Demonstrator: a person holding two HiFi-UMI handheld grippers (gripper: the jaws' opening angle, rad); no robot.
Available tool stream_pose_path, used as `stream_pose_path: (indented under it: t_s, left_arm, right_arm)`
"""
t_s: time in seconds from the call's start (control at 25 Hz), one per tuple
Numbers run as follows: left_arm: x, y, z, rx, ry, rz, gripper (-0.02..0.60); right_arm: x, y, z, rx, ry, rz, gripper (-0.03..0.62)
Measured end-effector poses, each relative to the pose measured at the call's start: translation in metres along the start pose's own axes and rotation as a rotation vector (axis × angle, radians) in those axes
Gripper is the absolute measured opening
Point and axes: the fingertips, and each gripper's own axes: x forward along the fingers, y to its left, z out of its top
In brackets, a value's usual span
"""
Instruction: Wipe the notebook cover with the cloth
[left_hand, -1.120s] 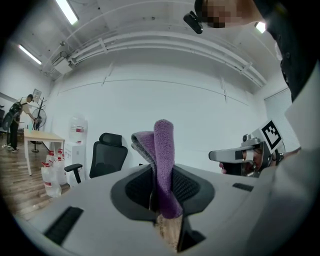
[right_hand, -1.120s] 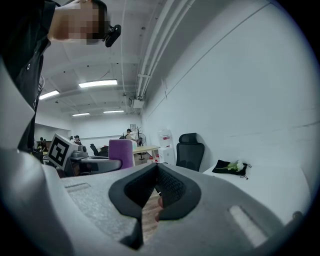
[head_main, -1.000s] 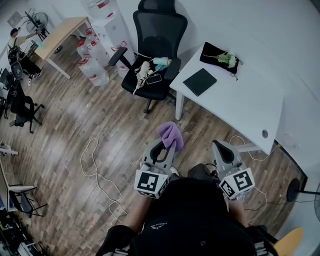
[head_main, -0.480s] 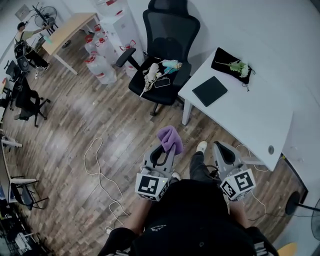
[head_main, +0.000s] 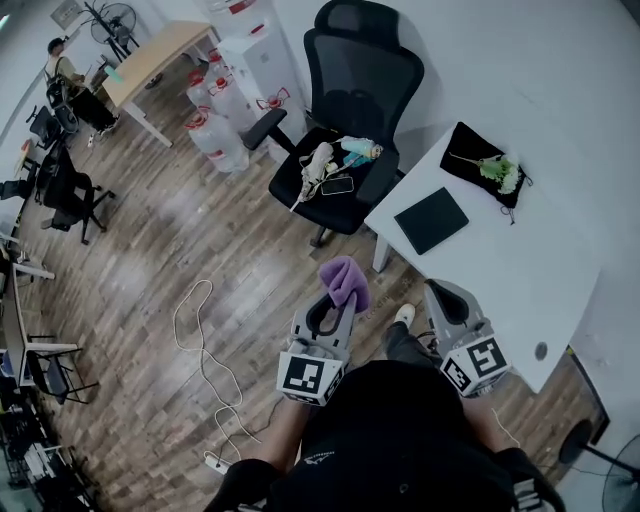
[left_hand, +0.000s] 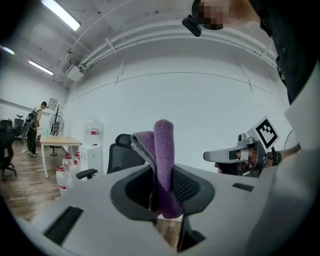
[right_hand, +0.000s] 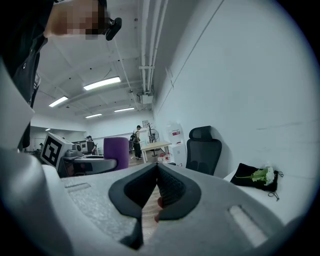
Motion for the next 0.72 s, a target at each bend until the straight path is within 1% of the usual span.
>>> stream_pose_path:
  t_s: [0.2, 0.36, 0.48, 0.56, 0.64, 0.72]
  left_arm:
    - [0.051, 0.002, 0.015, -0.023, -0.006, 0.064, 0.085]
    - [0.090, -0.002, 0.027, -0.019, -0.009, 0.093, 0.085]
    - [0.120, -0.004, 0.028, -0.023, 0.002, 0.117, 0.086]
    - [0.138, -0.009, 0.028, -0.043, 0.003, 0.117, 0.086]
    - [0.154, -0.017, 0.029, -0.055, 0.006, 0.095, 0.086]
    - [0.165, -0.027, 0.027, -0.036, 0.024, 0.068, 0.085]
  right_arm:
    - [0.026, -0.050, 0.015, -0.012, 0.031, 0.064, 0.005]
    - [0.043, -0.090, 0.029, -0.010, 0.026, 0.098, 0.005]
    - [0.050, -0.117, 0.035, -0.011, 0.023, 0.117, 0.005]
    - [0.051, -0.133, 0.038, -0.010, 0.020, 0.118, 0.005]
    - [0.050, -0.147, 0.040, -0.001, 0.018, 0.109, 0.005]
    - [0.047, -0.158, 0.036, 0.026, 0.023, 0.092, 0.005]
